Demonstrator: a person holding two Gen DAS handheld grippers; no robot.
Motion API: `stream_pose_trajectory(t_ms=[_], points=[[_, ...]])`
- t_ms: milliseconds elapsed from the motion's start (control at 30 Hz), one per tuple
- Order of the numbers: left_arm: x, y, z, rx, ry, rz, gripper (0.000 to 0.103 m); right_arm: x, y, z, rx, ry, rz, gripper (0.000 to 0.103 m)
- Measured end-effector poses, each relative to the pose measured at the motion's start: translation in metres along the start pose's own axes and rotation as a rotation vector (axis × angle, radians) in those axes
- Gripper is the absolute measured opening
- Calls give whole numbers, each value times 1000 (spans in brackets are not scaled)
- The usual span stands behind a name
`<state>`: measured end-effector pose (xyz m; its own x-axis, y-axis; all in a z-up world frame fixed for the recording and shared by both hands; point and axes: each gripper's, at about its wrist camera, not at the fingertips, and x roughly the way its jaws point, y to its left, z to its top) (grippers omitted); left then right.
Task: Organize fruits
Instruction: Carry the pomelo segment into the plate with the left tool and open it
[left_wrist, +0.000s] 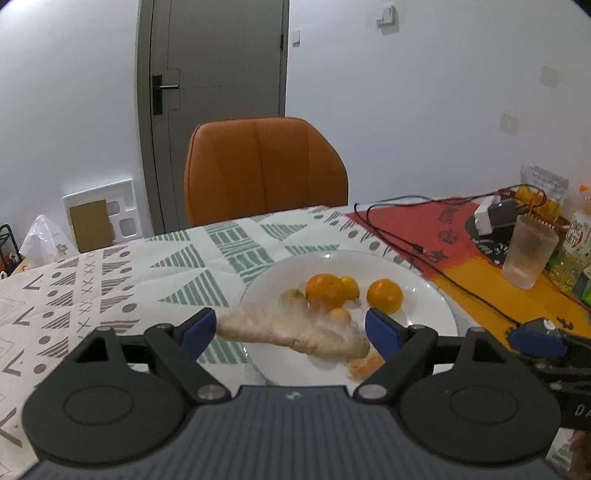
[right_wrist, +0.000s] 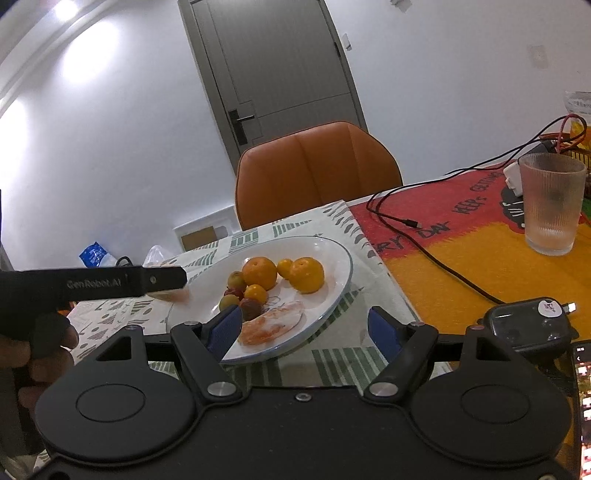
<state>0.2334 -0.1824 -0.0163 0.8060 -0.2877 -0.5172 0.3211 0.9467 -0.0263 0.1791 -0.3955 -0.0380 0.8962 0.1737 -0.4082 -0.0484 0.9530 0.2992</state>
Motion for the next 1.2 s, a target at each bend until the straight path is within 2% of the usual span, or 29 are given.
stream_pose_trajectory(t_ms=[467,567,933,1067,1200], points=[[-12,22,-16,-52,56,73,89,-2,8,-4,-1,10,25,78],[-17,25,-18,-56,55,78,90,-5,10,-4,-6,3,26,82],[-41,35,-21,-74,43,96,93,-14,22,-3,-19,2,48,83],[-51,40,-25,-79,39,120,93,-16,28,-3,-30,5,58,89],[-61,47,-29,-86,40,137,102,-19,37,-4,-39,9,71,97]])
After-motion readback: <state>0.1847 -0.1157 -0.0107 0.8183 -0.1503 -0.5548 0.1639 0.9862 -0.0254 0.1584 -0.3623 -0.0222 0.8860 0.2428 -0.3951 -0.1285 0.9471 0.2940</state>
